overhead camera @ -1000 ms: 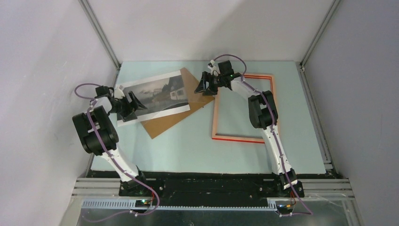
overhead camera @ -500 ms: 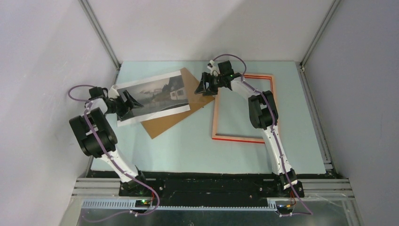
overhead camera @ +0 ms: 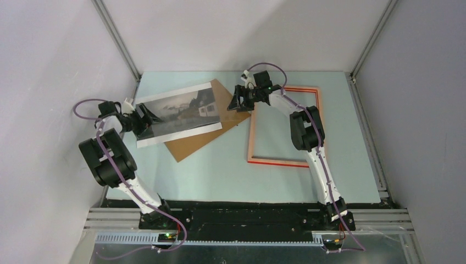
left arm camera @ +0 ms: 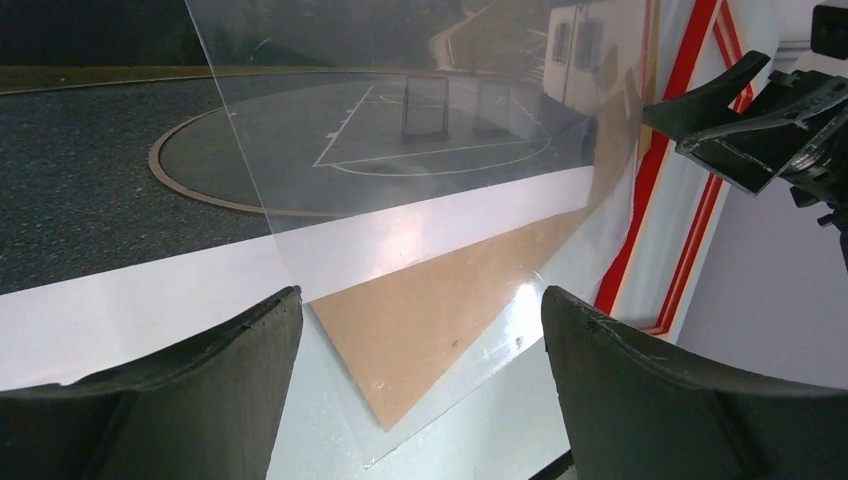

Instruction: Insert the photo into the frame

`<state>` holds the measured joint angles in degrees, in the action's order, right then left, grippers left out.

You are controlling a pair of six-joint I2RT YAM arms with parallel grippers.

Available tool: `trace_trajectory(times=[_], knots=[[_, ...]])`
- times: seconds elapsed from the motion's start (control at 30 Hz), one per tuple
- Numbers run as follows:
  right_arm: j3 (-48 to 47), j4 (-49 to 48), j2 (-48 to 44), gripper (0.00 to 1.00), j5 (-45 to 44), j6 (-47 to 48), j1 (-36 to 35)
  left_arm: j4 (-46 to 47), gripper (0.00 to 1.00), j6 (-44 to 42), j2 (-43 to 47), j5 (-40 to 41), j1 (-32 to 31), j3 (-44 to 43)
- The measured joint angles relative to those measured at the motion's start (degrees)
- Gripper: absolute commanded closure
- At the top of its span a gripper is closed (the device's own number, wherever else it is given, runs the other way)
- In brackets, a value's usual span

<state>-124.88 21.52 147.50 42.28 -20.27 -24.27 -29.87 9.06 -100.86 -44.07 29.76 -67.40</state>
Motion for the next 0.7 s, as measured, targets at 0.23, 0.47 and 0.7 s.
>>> trace_trajectory(times=[0.23,0.47,0.7], knots=[[0.0,0.13,-0.07,0.21,-0.09,0.5,-0.04,0.02,0.1,0.2,0.0,-1.84,0.0,-0.11],[0.0,0.48,-0.22,0.21,-0.85,0.92,-0.28,0.0,0.1,1.11,0.04,-3.21,0.0,-0.5],[0.07,0.63,-0.35,0.21,-1.14,1.33,-0.37,0.02,0.09,1.7,0.57,-4.22,0.0,-1.73]])
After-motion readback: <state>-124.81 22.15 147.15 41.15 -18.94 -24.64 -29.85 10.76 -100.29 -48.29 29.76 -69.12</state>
